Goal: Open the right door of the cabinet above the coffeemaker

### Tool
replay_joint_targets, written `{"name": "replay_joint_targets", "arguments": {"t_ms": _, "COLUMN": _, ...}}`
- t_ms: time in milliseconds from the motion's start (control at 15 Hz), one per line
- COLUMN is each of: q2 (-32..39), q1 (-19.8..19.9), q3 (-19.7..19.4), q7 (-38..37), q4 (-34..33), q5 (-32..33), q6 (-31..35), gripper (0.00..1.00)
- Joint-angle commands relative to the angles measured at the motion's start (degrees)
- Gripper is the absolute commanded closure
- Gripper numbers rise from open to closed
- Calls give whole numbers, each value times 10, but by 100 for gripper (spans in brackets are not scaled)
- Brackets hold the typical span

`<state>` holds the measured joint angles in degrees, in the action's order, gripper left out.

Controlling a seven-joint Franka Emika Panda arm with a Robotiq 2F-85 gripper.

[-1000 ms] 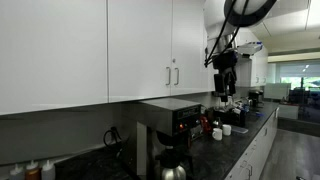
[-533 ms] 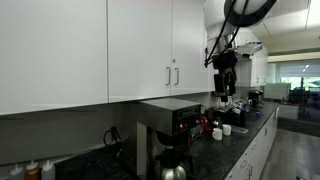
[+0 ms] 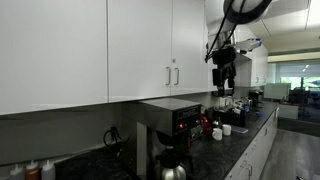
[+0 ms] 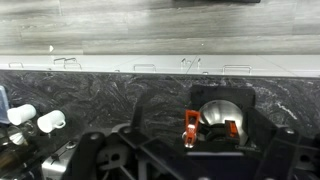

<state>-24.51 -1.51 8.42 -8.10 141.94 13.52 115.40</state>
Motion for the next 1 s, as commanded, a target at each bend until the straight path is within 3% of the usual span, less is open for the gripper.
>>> {"name": "replay_joint_targets", "arguments": {"t_ms": 0, "q2": 14, "q1": 17, "q3": -15, "q7": -19, "q4": -40, "q5": 31, "q6": 23, "gripper": 0}}
{"name": "replay_joint_targets", "arguments": {"t_ms": 467, "q2": 55, "q1": 50, "q3": -1, "q7": -136, "q4": -93, "q5": 117, "q6": 150, "gripper": 0}}
{"name": "replay_joint_targets", "arguments": {"t_ms": 933, "q2": 112, "q1": 90, "q3": 17, "q7": -334, "q4": -138, "q5": 285, "q6": 237, "gripper": 0}}
